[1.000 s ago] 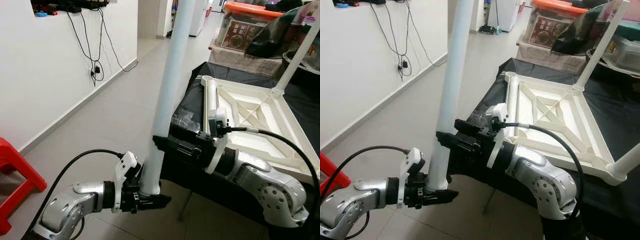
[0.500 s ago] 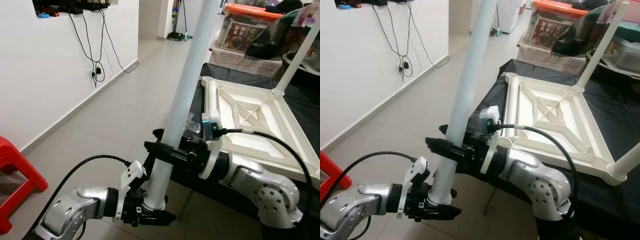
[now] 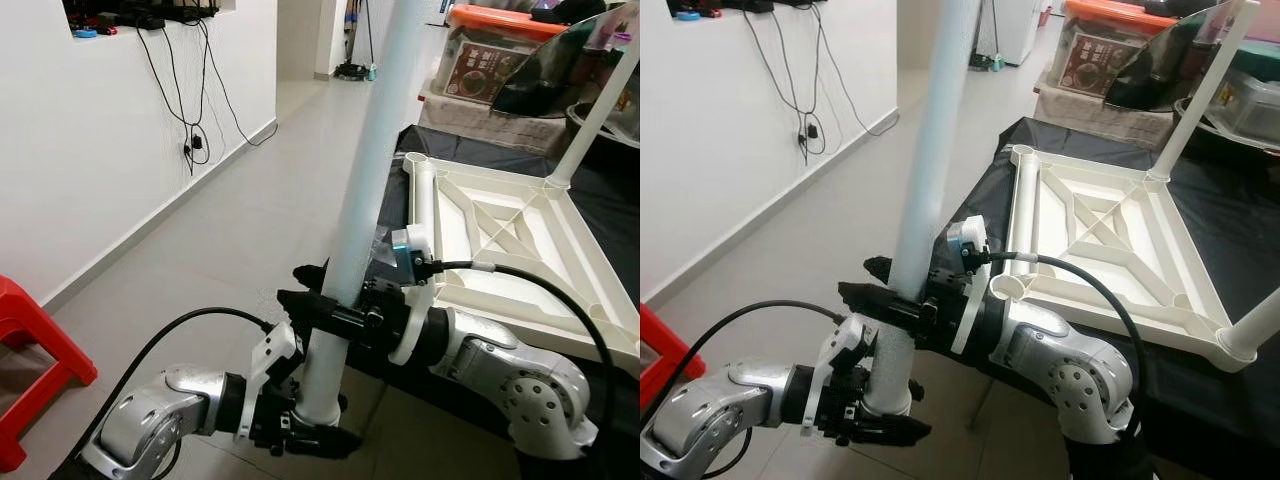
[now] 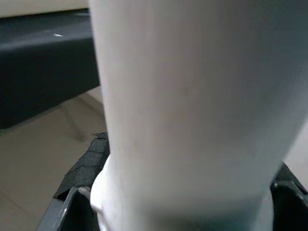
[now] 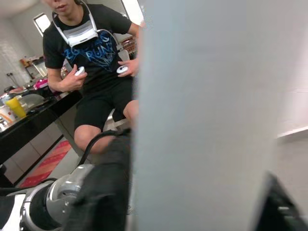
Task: Building children table
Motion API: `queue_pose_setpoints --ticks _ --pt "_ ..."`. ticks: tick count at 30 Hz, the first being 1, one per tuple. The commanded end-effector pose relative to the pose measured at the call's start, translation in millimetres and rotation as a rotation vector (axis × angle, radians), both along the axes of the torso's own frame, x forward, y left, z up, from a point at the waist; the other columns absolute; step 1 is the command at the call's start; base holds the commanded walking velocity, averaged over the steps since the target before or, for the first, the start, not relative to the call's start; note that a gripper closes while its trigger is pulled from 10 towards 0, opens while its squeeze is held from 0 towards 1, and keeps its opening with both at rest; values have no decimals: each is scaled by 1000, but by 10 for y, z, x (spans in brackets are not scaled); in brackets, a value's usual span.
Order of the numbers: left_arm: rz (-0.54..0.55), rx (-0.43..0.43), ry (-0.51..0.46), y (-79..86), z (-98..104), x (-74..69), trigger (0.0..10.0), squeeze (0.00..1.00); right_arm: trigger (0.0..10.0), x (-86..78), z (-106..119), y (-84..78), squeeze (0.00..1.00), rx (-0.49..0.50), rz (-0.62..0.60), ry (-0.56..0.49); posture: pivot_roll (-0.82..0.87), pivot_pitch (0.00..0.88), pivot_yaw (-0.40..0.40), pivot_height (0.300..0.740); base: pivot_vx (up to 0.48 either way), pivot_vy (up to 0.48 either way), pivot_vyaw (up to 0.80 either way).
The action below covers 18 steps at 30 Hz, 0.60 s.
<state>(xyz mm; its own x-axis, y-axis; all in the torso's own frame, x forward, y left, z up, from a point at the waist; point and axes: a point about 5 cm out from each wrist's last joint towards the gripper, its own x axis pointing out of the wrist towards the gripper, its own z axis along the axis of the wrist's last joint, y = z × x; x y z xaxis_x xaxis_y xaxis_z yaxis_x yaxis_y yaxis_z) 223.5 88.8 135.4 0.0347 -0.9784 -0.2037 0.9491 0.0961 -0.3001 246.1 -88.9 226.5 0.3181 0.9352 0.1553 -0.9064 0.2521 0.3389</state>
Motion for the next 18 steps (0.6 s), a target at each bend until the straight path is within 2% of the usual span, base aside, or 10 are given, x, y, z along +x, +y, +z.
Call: queue_pose_setpoints --ticks 1,8,13,14,16,17,18 --pt "-43 2 36 -30 -28 -70 10000 0 0 -63 35 51 0 9 38 -18 88 27 -86 740 0 0 0" --pt "-38 3 52 -2 -30 -70 10000 0 0 -76 19 44 0 4 37 -15 91 26 -85 740 0 0 0" --pt "-6 38 61 32 -56 -69 10000 0 0 -65 15 17 0 -4 11 -21 94 23 -86 740 0 0 0" --pt "-5 34 65 27 -52 -78 10000 0 2000 -62 13 10 0 -8 6 -22 94 23 -86 740 0 0 0" --pt "-7 28 69 22 -47 -89 10000 0 2000 -61 11 6 0 -12 2 -22 94 23 -86 740 0 0 0" --pt "-12 26 70 22 -41 -101 10000 0 10000 -63 5 7 0 -20 2 -24 94 24 -86 740 0 0 0" --pt "-16 26 71 22 -38 -110 10000 0 10000 -64 0 8 0 -26 2 -26 94 24 -86 740 0 0 0"
